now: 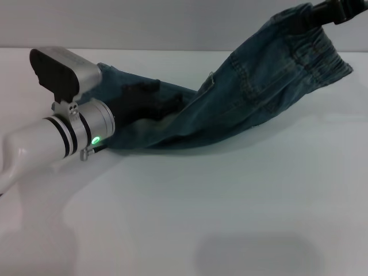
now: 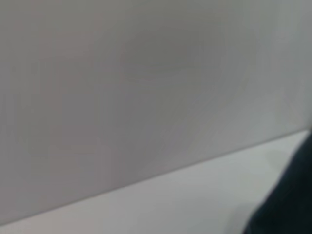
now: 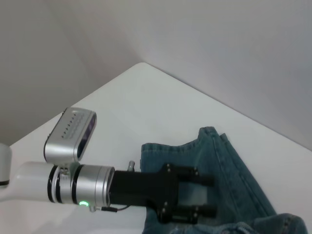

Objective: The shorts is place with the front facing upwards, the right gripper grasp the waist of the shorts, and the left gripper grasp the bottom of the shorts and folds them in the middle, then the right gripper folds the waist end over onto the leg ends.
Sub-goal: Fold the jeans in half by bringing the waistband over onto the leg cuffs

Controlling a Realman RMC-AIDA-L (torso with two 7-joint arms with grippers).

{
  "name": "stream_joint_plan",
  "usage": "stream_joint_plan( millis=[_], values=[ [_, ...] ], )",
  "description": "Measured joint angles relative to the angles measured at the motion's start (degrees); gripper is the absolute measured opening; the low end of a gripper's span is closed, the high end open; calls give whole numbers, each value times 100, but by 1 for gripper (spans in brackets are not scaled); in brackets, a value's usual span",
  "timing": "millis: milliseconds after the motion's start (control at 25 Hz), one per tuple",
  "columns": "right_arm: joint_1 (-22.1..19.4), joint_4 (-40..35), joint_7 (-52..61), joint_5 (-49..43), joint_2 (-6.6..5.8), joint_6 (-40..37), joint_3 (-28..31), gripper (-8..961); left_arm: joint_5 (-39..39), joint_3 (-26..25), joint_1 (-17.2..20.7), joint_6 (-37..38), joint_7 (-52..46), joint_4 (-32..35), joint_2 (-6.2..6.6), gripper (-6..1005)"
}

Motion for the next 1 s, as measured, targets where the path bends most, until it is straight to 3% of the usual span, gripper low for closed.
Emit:
stream_joint_plan(
  millis=[360, 1000],
  values=[
    [52, 58, -8, 6, -13, 112, -1, 9, 15, 361, 47, 601, -59, -132, 0, 648],
    [390, 368, -101, 107, 34, 139, -72, 8, 246, 338, -158, 1142, -81, -597, -10, 648]
  ],
)
